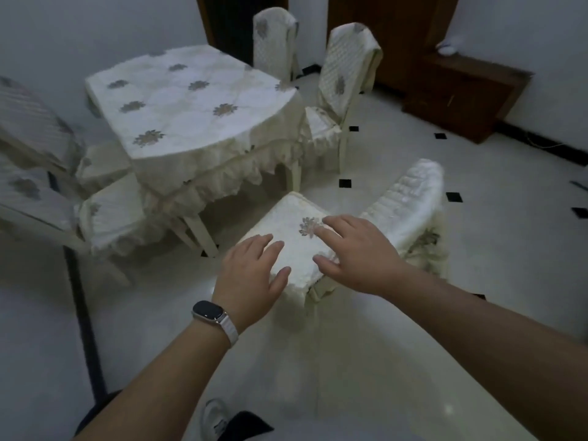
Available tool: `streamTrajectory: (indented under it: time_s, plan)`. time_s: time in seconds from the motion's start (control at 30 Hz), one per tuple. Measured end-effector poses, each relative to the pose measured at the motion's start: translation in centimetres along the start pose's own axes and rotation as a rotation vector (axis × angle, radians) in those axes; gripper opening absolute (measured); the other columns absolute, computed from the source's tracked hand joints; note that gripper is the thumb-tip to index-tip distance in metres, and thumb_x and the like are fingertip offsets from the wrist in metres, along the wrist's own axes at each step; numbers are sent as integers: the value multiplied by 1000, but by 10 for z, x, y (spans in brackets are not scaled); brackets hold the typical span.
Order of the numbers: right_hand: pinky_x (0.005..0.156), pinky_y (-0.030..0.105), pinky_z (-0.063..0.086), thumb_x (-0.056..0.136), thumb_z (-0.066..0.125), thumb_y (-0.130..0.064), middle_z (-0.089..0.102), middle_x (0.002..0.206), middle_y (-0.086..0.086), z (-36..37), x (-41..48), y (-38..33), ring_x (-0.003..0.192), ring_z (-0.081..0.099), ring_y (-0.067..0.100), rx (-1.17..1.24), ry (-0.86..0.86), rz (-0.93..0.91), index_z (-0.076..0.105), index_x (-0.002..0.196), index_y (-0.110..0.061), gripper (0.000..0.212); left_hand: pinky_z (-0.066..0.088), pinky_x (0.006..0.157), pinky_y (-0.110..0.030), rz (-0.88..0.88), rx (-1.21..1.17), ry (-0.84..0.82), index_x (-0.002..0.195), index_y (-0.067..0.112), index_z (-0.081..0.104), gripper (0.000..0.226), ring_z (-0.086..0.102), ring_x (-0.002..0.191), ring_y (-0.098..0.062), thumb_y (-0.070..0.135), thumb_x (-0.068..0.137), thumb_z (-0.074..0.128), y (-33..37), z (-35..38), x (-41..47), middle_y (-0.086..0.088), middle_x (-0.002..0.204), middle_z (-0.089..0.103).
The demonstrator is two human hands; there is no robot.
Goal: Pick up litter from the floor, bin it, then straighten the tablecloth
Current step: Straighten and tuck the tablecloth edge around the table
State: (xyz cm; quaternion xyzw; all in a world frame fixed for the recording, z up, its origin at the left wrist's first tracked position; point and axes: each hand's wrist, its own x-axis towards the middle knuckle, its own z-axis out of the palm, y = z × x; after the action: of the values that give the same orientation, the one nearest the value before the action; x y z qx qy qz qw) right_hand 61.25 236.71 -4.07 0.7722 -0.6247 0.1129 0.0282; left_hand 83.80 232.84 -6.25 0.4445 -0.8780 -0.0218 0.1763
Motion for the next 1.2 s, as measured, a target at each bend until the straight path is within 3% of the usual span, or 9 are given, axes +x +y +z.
streamTrajectory:
  time_s: [0.3,0.53,0.8,1.0,1.2]
  plan:
    - [97,42,42,88,55,-46,58,130,10,-30,-74,127,119,53,29,0,35,223,60,125,-14,49,46,95,-43,166,-69,-38,125,17,61,48,54,119,-27,47,89,50,119,38,74,-6,129,59]
    - [92,39,44,85,54,-49,61,121,8,-17,-84,215,109,58,28,-20,7,265,61,118,-12,50,47,93,-41,173,-125,-76,123,19,61,46,55,117,-24,47,87,53,171,98,133,-4,126,61]
    - [101,39,39,86,43,-59,54,133,6,6,-46,321,120,51,25,-25,-146,189,52,128,-19,59,51,84,-39,102,-196,-139,119,16,61,44,58,106,-25,42,84,64,213,170,202,-3,119,62]
    - [100,40,40,81,62,-54,53,133,7,24,-17,376,120,51,27,11,-164,72,52,128,-17,61,51,70,-33,26,-166,-199,122,17,54,52,61,92,-22,45,80,62,231,197,225,-1,111,64]
    - [106,43,36,76,71,-45,52,137,11,45,19,416,126,47,29,55,-224,-172,55,130,-14,65,47,52,-29,-107,-72,-199,121,20,50,54,61,74,-22,43,75,65,242,206,227,-1,98,65]
